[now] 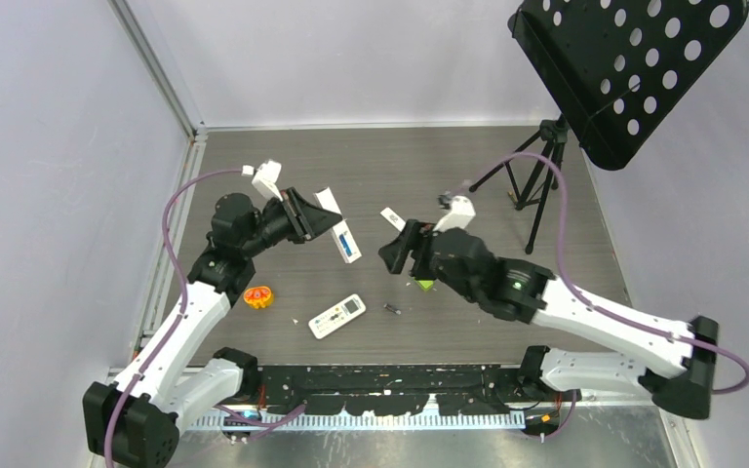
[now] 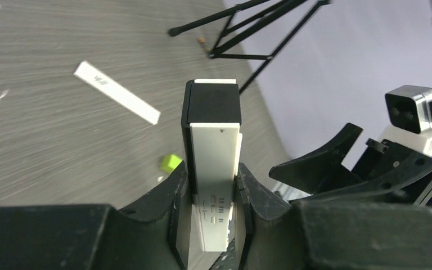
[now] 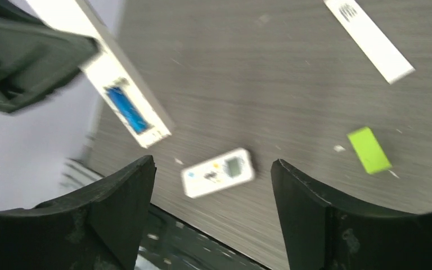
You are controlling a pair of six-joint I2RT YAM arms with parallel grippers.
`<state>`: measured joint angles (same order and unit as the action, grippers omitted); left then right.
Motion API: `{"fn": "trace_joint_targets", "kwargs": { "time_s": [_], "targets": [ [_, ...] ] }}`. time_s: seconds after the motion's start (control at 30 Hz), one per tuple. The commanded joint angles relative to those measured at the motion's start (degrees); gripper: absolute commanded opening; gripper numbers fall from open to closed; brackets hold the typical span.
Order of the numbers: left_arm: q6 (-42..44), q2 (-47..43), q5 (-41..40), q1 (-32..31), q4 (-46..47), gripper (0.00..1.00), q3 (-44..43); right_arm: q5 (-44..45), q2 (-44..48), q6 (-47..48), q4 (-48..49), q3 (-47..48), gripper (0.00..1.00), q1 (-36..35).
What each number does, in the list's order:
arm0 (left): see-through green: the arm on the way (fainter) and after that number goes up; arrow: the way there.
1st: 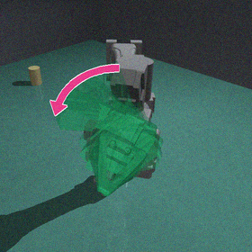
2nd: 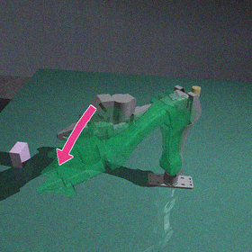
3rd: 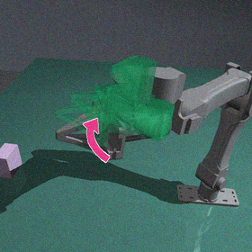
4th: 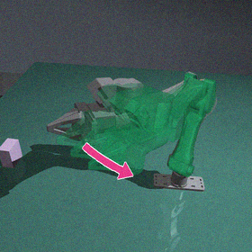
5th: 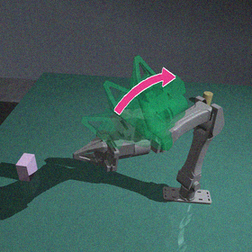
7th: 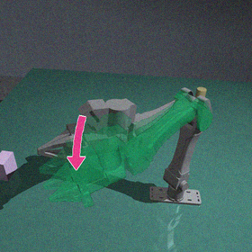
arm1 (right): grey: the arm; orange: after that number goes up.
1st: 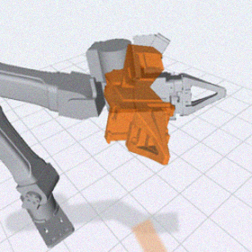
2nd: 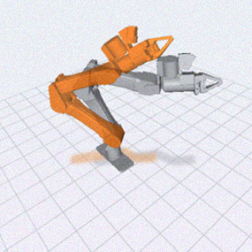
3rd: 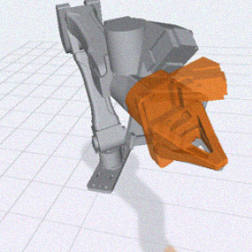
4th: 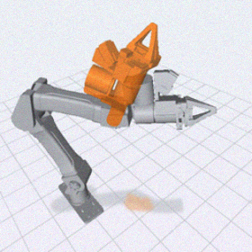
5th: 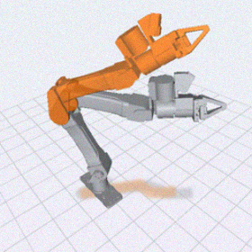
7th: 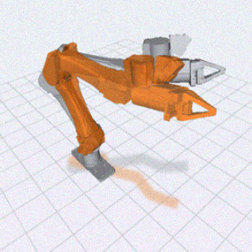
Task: Load the batteries into the remote control
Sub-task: Pick up the battery from the center of the board.
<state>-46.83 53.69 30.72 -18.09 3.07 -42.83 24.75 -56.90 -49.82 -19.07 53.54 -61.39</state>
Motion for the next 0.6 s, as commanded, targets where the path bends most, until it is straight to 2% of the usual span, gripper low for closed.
{"fn": "trace_joint_targets", "kwargs": {
  "time_s": [0.0,0.07,0.17,0.4,0.57],
  "targets": [
    [8.04,-1.02,-7.12,0.24,-10.47,0.0,-2.31,-3.76,-11.35,8.9,-15.72,5.19,0.71,0.04],
    [8.66,-0.97,-8.31,0.33,-11.85,0.0,-2.53,-5.99,-16.86,11.84,-16.15,5.9,0.54,-0.11],
    [9.88,-1.09,-9.57,0.56,-14.03,0.0,-2.95,-7.79,-23.8,15.92,-15.25,7.02,0.44,-0.3],
    [11.79,-1.18,-8.98,1.03,-16.05,0.0,-3.58,-10.92,-32.2,22.62,-13.88,8.51,0.48,-0.58],
    [12.09,-1.02,-8.92,1.36,-16.17,0.0,-3.66,-11.58,-35.82,24.15,-11.49,7.64,0.49,-0.58]
  ]
}}
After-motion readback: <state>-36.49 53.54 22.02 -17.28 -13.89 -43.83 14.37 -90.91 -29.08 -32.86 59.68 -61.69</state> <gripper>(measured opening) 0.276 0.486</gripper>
